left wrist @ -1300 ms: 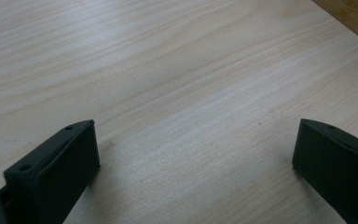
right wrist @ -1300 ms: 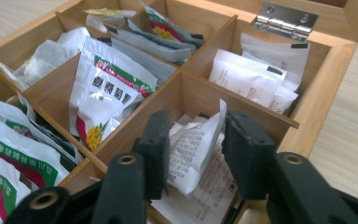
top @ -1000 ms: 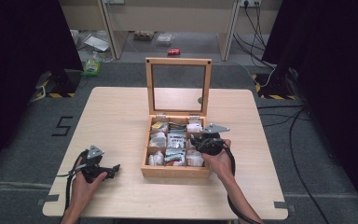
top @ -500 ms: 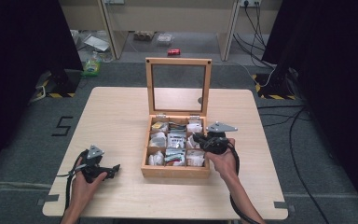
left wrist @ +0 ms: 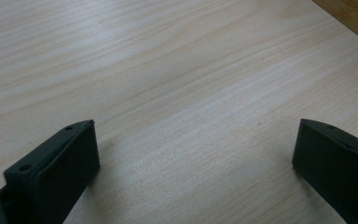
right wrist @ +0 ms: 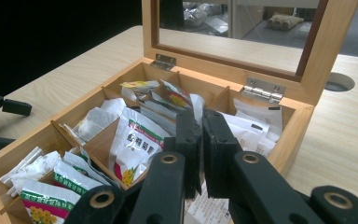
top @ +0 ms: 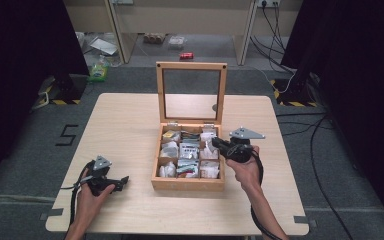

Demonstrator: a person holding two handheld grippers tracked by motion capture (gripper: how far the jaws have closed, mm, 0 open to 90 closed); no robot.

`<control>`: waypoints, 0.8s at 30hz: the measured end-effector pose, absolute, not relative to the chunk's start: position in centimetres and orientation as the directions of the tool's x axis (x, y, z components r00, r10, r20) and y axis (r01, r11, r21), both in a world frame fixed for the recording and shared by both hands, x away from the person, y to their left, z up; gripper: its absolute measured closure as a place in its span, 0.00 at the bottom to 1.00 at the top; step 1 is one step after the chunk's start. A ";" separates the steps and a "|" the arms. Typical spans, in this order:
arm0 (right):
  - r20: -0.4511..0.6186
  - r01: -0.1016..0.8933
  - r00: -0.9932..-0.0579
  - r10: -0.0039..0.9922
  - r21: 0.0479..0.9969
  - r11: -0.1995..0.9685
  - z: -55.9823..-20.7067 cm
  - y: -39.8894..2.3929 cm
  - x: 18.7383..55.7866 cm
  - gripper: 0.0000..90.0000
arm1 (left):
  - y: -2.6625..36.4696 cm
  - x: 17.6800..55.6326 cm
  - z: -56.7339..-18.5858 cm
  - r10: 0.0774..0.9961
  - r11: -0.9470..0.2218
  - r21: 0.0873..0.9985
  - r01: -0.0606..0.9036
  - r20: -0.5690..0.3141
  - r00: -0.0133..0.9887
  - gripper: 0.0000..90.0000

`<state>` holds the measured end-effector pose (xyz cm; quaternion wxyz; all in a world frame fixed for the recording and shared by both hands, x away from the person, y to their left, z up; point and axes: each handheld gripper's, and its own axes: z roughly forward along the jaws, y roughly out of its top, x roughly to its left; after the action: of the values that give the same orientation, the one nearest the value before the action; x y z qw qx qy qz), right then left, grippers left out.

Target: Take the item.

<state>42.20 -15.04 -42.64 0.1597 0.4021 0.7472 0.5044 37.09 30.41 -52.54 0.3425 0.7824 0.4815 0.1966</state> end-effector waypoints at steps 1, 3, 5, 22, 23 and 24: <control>0.170 0.440 -0.624 0.763 0.883 0.163 -42.6 -15.1 42.2 0.96 | 30.4 37.1 -52.5 0.888 -0.302 0.725 0.619 -0.022 0.459 0.00; 0.175 0.437 -0.624 0.762 0.886 0.154 -42.4 -15.2 42.2 0.96 | 30.4 37.1 -52.5 0.888 -0.301 0.725 0.619 -0.022 0.459 0.00; 0.178 0.430 -0.622 0.763 0.892 0.142 -42.1 -15.4 42.1 0.96 | 30.4 37.1 -52.5 0.888 -0.303 0.724 0.619 -0.021 0.460 0.00; 0.191 0.391 -0.595 0.781 0.917 0.074 -40.1 -17.8 41.5 0.96 | 30.4 37.1 -52.5 0.888 -0.304 0.724 0.619 -0.021 0.460 0.00; 0.191 0.391 -0.591 0.784 0.917 0.072 -40.1 -18.0 41.5 0.96 | 30.4 37.1 -52.5 0.888 -0.303 0.724 0.619 -0.021 0.460 0.00; 0.192 0.388 -0.586 0.787 0.919 0.065 -40.1 -18.2 41.5 0.96 | 30.4 37.1 -52.5 0.888 -0.304 0.724 0.619 -0.021 0.460 0.00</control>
<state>41.47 -18.15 -40.06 0.1836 0.4160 0.7064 0.5425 37.09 30.42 -52.53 0.3417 0.7830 0.4811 0.1964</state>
